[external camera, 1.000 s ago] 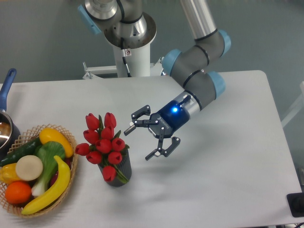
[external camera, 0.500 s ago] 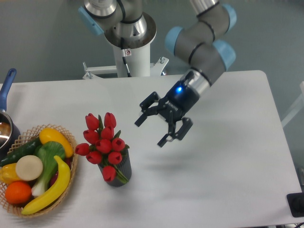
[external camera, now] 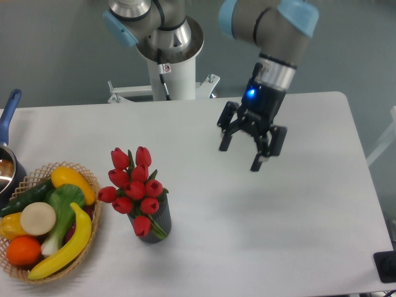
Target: Insert the flowers into the vase
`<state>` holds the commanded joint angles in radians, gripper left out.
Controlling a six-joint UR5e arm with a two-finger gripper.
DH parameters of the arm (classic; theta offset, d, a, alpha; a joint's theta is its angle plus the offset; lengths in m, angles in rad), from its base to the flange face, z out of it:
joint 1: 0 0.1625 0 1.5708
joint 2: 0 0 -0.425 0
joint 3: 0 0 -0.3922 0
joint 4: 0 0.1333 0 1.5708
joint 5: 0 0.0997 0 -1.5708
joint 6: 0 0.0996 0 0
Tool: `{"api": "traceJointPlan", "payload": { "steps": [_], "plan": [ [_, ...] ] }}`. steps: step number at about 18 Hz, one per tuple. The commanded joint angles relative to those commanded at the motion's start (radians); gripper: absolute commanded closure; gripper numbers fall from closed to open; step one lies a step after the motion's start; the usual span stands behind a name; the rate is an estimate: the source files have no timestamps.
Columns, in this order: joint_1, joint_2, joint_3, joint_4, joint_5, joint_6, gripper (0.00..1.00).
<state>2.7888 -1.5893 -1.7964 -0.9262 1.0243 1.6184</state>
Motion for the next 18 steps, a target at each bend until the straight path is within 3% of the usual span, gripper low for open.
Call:
{"api": "traceJointPlan", "payload": {
  "steps": [4, 9, 14, 18],
  "plan": [
    [0.023, 0.023, 0.087, -0.134, 0.109, 0.012, 0.0],
    [0.051, 0.042, 0.111, -0.19, 0.138, 0.029, 0.0],
    [0.089, 0.069, 0.108, -0.247, 0.201, 0.198, 0.0],
    [0.097, 0.077, 0.097, -0.252, 0.201, 0.199, 0.0]
  ]
}}
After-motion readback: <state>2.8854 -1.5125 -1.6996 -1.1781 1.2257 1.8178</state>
